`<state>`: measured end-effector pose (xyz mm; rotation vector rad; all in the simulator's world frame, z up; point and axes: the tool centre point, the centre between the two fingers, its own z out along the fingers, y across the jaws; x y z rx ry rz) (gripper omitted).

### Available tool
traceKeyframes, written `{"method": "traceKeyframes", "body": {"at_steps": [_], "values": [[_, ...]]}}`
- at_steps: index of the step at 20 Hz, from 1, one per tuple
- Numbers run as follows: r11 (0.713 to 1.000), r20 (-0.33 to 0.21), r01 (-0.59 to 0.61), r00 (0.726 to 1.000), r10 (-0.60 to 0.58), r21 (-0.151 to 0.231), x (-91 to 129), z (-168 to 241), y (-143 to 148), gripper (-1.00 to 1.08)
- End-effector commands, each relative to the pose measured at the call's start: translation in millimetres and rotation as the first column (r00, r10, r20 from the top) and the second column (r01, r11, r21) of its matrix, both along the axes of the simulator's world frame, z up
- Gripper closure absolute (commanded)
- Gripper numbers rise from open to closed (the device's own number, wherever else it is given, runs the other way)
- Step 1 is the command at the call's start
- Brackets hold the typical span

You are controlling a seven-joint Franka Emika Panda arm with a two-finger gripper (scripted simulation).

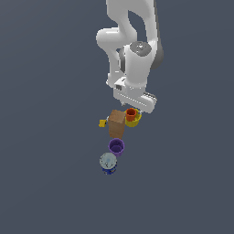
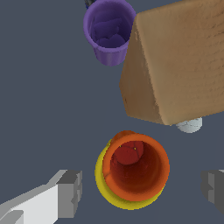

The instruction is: Pick up a designated object from a clutter of objects.

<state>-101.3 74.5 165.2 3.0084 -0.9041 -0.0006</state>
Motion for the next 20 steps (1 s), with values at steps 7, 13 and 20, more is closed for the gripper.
{"method": "traceKeyframes", "body": {"at_steps": [7,13,20], "values": [[1.0,0.0,0.001,1.0,-0.001,0.001,-1,-20,0,-0.92],[1.0,0.0,0.003,1.0,-0.003,0.001,-2,-44,0,-0.92],[1.0,0.0,0.004,1.0,-0.004,0.001,-1,-50,0,1.08]]}}
